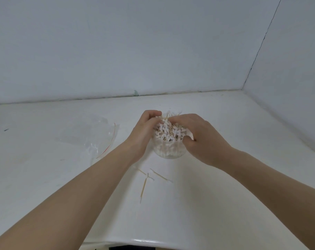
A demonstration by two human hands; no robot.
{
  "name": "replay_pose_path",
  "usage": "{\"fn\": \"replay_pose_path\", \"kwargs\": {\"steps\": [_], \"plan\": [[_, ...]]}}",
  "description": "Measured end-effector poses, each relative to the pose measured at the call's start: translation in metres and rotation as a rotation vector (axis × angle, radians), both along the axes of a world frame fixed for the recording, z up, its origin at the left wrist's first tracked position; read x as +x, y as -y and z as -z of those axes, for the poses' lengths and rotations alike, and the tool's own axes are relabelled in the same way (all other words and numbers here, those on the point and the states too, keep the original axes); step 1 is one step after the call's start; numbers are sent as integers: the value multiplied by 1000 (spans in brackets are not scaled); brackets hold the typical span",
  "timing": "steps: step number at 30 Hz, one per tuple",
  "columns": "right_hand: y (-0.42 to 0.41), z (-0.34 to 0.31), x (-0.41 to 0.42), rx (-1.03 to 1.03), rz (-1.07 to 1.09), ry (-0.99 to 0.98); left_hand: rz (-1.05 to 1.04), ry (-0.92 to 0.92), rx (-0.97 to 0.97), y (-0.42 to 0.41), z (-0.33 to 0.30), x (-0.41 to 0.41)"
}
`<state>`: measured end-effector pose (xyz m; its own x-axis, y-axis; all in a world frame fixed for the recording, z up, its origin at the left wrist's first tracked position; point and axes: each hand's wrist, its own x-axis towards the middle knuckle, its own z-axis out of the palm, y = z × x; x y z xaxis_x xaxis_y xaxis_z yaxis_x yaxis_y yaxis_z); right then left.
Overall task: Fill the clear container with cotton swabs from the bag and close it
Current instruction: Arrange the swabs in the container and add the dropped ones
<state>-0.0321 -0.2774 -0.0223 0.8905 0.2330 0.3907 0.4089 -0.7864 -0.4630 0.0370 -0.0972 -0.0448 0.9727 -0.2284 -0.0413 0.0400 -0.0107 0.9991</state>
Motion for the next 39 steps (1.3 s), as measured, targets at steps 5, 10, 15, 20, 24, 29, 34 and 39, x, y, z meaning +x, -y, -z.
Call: {"fn": "replay_pose_path", "kwargs": {"steps": [5, 10, 15, 20, 24, 29, 34, 39], "plan": [[-5, -8, 0, 9, -2, -119, 38, 51, 57, -3, 1, -3], [-9, -15, 5, -97, -62, -196, 60, 89, 122, -5, -2, -3], [-5, -29, 8, -416, -64, -210, 46, 21, 140, -3, -7, 0], [-6, -31, 6, -490, -80, -152, 19, 40, 160, -1, -2, 1], [-8, -27, 12, -597, -99, -90, 8, 47, 172, -1, 1, -1], [3, -21, 12, -551, -86, 14, 58, 14, 165, -4, -3, -1], [10, -5, 6, -361, -80, 11, 98, 27, 194, -6, 0, -3], [13, 2, 1, -449, -110, 130, 134, -9, 174, -3, -1, -5]]}}
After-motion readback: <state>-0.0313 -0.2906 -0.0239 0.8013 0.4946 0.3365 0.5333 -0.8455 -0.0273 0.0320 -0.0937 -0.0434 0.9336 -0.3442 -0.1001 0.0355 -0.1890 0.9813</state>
